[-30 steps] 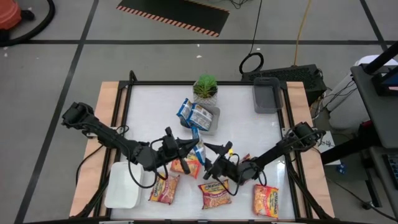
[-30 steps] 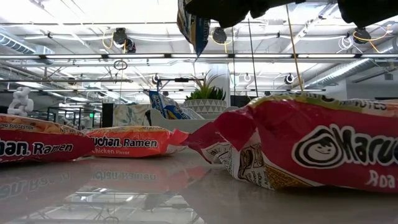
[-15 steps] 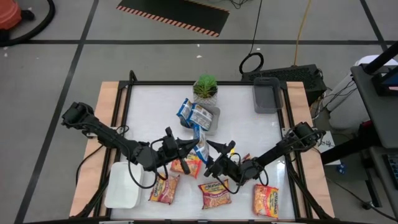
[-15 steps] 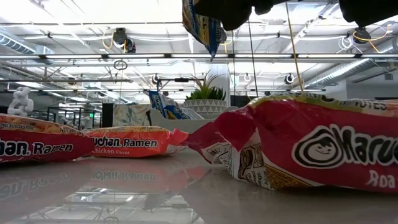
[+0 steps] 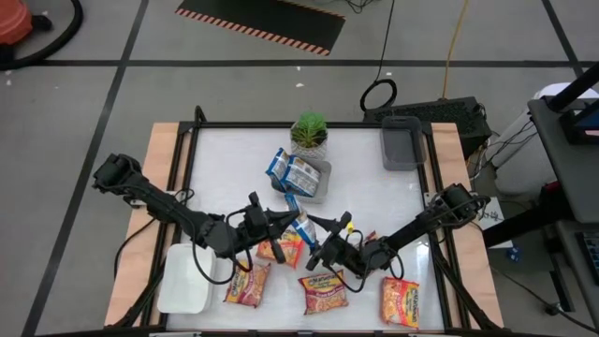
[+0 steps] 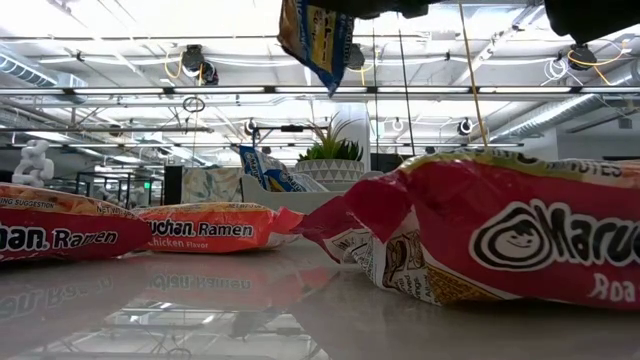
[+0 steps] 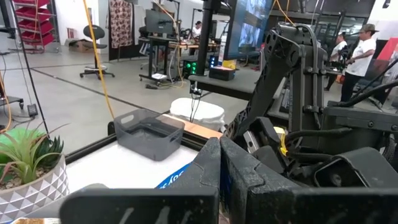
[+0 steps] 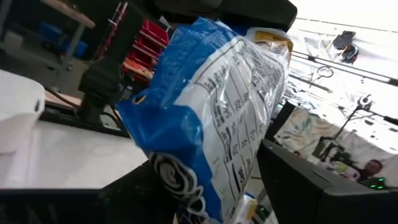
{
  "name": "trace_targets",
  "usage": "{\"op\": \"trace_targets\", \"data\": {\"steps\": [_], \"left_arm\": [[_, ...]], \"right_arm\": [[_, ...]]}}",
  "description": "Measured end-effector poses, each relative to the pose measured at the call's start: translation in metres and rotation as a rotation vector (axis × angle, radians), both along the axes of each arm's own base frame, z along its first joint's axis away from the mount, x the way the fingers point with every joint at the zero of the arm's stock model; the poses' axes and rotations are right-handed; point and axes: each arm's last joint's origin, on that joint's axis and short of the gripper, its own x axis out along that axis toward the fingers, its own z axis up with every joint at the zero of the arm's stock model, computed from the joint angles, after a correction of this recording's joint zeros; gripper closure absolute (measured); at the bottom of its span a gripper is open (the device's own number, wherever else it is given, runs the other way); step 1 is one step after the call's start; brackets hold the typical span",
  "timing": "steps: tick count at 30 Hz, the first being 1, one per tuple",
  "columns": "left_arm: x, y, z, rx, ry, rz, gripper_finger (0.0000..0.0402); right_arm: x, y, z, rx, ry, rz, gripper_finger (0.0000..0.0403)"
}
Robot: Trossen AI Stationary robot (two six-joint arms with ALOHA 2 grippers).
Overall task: Sort Maruchan noodles
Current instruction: Put the blue noodle pack into the gray bin
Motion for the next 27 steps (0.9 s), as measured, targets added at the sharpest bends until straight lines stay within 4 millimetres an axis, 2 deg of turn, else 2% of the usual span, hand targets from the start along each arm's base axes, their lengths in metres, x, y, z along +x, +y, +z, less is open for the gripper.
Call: {"op": "trace_targets", "data": {"steps": [10,21,27], "left_arm": [[-0.0006,-0.0014,-0.0008,0.007,0.008,-0.005,0.0399],[-0.0006,-0.0019,-0.0009,0.021,0.015,-0.016,0.0399],[-0.0006,-0.002,-0.0015,0.022,0.019,-0.017,0.0399]], "right_arm": [[-0.0036,-0.0012,0.0059,-0.063,0.026,-0.065,0.0212],[-0.0044,0.0004,0.0059,-0.083,0.042,-0.066,0.0276],[-0.005,0.0013,0.0061,-0.102,0.056,-0.07,0.0283]]}}
